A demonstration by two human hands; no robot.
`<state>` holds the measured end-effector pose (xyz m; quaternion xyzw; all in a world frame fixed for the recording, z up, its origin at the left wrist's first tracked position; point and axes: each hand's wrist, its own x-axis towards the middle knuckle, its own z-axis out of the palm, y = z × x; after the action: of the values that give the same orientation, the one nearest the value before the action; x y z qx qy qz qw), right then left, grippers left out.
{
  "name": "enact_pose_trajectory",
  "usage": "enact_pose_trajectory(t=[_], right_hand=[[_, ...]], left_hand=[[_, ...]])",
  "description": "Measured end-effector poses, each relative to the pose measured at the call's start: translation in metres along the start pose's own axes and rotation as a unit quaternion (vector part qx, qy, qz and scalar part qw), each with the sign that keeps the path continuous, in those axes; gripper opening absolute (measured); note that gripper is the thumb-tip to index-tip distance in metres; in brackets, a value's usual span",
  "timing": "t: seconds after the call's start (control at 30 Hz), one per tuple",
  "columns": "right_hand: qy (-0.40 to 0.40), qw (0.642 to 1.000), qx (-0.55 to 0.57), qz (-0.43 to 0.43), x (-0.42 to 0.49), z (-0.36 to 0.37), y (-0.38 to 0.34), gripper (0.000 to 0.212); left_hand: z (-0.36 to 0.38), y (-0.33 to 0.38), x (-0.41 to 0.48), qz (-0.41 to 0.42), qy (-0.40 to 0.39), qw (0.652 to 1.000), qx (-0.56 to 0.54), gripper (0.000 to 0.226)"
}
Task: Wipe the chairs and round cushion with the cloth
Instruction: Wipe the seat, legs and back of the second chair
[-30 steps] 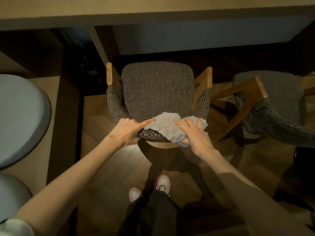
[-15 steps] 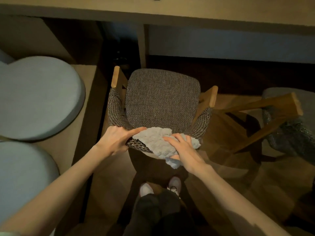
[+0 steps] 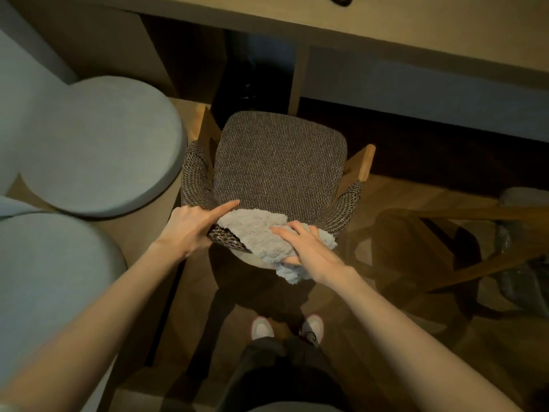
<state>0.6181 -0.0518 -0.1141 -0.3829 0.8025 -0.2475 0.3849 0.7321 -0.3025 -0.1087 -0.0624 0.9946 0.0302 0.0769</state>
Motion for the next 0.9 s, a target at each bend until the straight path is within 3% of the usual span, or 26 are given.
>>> enact_pose_trajectory(t=[0.07,0.2,0.3,0.37,0.43,0.57,0.77,0.9], right_hand=[[-0.021,0.999,-0.050,-0.002,0.005,-0.007,-0.001,0.073],[-0.048,0.994,-0.094,-0.008,0.003,-0.022,-0.004,0.067],[-0.023,0.991,-0.132,-0.026,-0.002,-0.028,-0.004,0.066],[0.003,0.989,-0.143,-0.031,-0.007,-0.033,-0.003,0.061],[0.019,0.989,-0.139,-0.040,-0.013,-0.040,0.001,0.054],[0.013,0.993,-0.108,-0.054,-0.029,-0.062,0.022,0.044],[0.004,0.991,-0.124,-0.050,-0.058,-0.120,0.095,0.040],[-0.003,0.992,-0.109,-0.057,-0.081,-0.176,0.152,0.053]], left_hand=[[-0.001,0.001,-0.002,-0.022,0.004,0.999,-0.039,0.085],[-0.002,0.020,-0.012,-0.073,0.002,0.981,-0.180,0.093],[-0.004,0.046,-0.021,-0.111,-0.002,0.960,-0.255,0.110],[-0.010,0.063,-0.027,-0.130,0.026,0.941,-0.313,0.099],[-0.015,0.081,-0.031,-0.122,0.060,0.926,-0.353,0.074],[-0.018,0.128,-0.031,-0.114,0.092,0.927,-0.345,0.043],[-0.015,0.227,0.007,-0.157,0.082,0.930,-0.321,0.035],[-0.016,0.302,0.050,-0.211,0.098,0.911,-0.341,0.035]])
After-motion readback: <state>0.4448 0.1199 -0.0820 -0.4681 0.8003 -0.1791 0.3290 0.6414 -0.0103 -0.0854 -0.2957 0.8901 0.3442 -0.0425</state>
